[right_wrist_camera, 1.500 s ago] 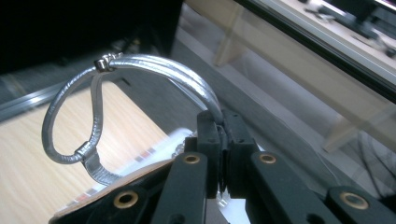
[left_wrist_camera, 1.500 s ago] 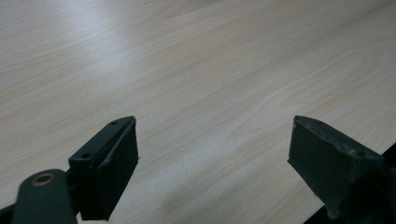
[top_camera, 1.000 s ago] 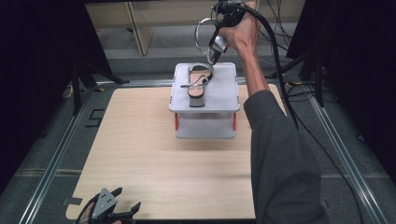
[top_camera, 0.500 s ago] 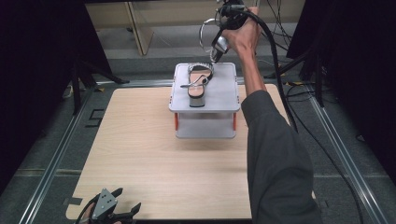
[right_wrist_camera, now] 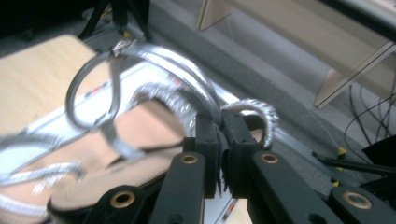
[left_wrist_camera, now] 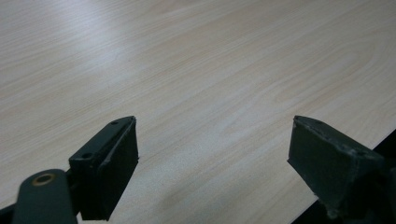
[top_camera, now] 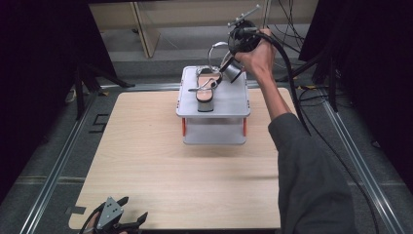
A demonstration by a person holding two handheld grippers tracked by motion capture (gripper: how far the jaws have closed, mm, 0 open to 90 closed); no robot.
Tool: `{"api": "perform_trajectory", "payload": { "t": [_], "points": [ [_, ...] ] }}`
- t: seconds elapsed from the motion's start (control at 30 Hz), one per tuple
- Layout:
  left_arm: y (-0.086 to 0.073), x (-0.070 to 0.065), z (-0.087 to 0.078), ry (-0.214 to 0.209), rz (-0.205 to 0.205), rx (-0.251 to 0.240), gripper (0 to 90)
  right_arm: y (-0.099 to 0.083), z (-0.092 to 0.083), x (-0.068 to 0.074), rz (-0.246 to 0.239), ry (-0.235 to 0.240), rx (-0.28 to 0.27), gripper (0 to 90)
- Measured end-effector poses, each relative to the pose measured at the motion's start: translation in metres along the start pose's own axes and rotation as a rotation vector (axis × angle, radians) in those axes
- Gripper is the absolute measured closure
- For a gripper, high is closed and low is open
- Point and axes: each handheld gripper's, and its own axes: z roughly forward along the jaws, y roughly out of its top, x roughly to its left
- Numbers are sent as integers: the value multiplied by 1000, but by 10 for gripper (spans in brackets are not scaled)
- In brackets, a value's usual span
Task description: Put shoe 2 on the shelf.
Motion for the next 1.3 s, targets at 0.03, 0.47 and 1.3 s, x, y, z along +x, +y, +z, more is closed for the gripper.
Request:
{"api": "perform_trajectory", "payload": {
  "t": [0.03, 0.47, 1.3],
  "points": [
    [0, 0, 0, -2, -6, -4, 154, -4, 0, 2, -6, 10, 10, 863],
    [1, 0, 0, 8, 20, 17, 155, -47, 15, 10, -18, 113, 70, 844],
    [1, 0, 0, 3, 19, 7, 155, -77, -4, 7, 75, 175, -12, 492]
  ]
}}
